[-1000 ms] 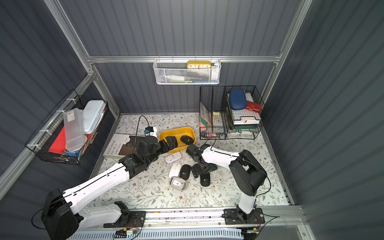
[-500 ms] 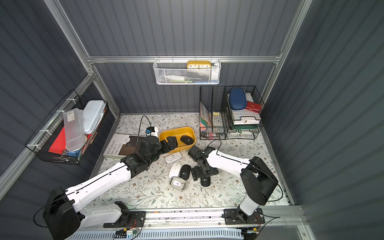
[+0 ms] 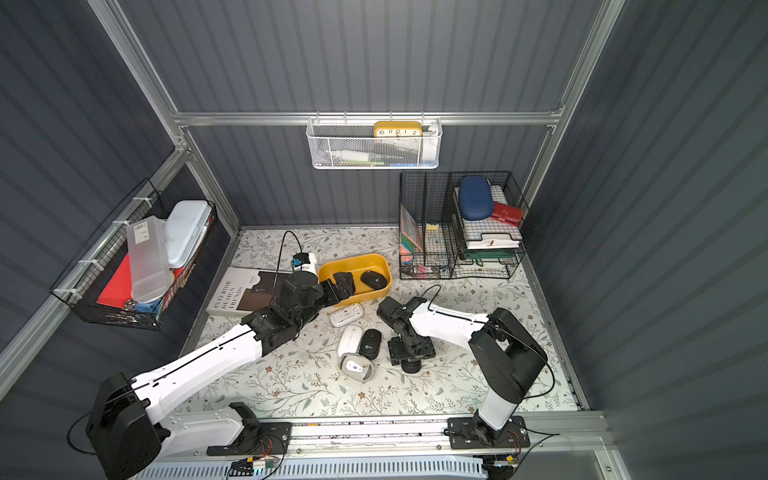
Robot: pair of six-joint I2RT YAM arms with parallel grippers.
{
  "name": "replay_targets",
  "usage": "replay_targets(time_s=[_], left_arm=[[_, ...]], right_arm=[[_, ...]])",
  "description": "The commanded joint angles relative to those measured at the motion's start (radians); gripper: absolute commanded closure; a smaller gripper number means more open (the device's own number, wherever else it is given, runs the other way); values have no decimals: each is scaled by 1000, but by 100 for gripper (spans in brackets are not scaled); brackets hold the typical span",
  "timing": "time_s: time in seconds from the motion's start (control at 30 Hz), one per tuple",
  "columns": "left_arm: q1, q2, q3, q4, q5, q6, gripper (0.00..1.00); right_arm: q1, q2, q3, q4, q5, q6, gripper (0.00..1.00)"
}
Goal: Put the mouse in the storage box
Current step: Pick up the mouse from the center of the board.
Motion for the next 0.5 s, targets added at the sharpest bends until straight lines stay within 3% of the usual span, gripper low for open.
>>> replay_targets(time_s=[0.0, 0.27, 0.47], left_arm=[[4, -21, -5, 15, -21, 7, 1], [5, -64, -19, 15, -52, -4, 1], [5, -138, -38, 4, -108, -25, 1]], right_arm=[[1, 11, -2, -9, 0, 13, 26], [2, -12, 26, -29, 3, 9, 48], [0, -44, 125, -108, 50, -27, 53]])
